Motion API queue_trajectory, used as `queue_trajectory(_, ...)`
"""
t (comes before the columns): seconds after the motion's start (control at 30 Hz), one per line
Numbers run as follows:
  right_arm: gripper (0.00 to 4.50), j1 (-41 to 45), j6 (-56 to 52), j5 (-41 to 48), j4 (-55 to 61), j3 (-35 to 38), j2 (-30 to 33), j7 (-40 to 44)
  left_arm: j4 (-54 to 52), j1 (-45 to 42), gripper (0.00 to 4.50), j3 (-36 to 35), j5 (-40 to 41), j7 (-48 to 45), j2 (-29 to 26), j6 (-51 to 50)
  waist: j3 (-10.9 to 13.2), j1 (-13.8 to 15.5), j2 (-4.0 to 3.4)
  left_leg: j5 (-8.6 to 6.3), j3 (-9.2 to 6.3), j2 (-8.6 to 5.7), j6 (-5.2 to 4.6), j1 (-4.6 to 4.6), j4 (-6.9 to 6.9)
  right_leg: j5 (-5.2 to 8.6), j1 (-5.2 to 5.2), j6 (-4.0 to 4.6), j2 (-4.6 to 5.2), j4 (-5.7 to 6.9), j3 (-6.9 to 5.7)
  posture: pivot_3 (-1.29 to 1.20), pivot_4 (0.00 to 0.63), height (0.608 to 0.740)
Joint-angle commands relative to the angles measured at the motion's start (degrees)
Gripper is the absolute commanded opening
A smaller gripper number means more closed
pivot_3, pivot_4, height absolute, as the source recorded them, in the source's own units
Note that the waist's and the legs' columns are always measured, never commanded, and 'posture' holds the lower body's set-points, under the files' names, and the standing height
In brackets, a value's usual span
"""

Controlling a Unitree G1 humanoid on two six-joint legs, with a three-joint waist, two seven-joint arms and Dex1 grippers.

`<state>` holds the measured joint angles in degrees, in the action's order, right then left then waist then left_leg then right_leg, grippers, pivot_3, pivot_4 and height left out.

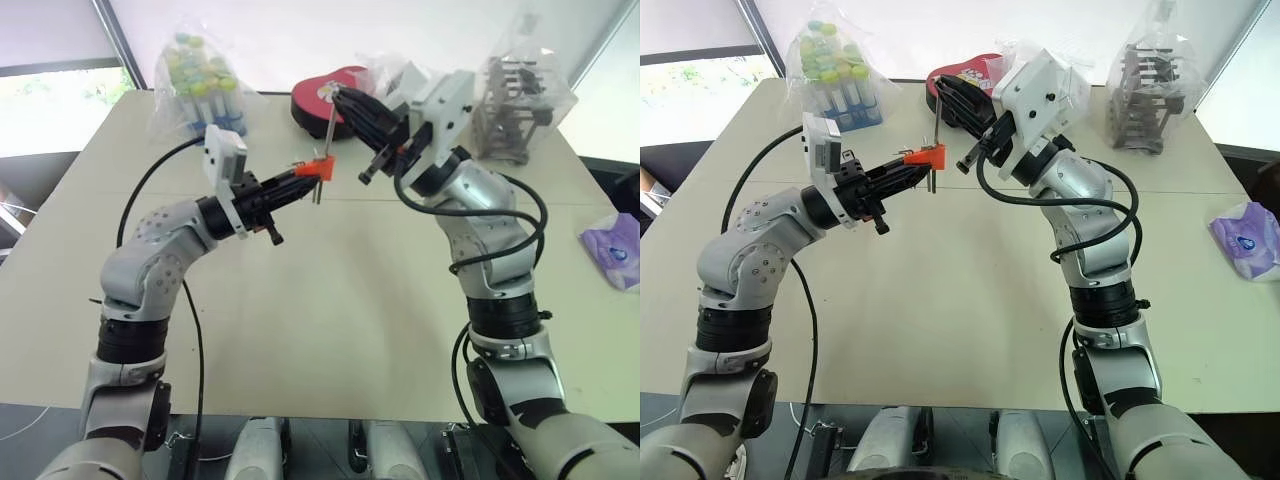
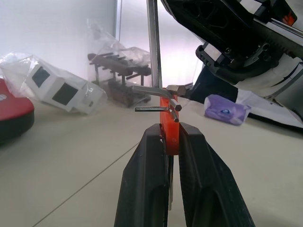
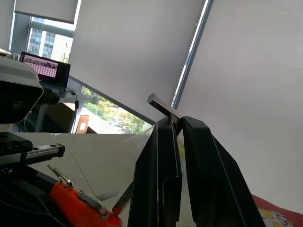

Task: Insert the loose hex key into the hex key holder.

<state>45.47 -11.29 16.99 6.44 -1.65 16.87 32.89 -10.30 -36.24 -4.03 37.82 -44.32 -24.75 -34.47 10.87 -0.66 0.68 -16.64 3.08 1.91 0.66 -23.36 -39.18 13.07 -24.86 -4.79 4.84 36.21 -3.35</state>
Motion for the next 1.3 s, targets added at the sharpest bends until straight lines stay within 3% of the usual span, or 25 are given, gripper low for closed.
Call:
queue_trajectory(0.03, 0.03, 1.6, 1.1, 0.1, 0.9, 1.3, 0.6, -0.1, -1.6, -1.8, 0.00, -1.2, 0.8, -0.2, -0.2, 1.1, 0.0, 0.0, 0.00, 0.00, 0.00, 0.00, 0.00, 0.00, 0.00, 0.00, 0.00, 0.00, 0.00, 0.00, 0.00, 0.00, 0.150, 0.740)
queue_trajectory(1.3, 0.03, 1.0, 1.4, -0.1, 1.4, 1.0, 0.7, 0.0, -0.6, -2.0, 0.00, -1.7, 0.7, 0.4, -0.5, 1.5, 0.0, 0.0, 0.00, 0.00, 0.00, 0.00, 0.00, 0.00, 0.00, 0.00, 0.00, 0.00, 0.00, 0.00, 0.00, 0.00, 0.150, 0.740)
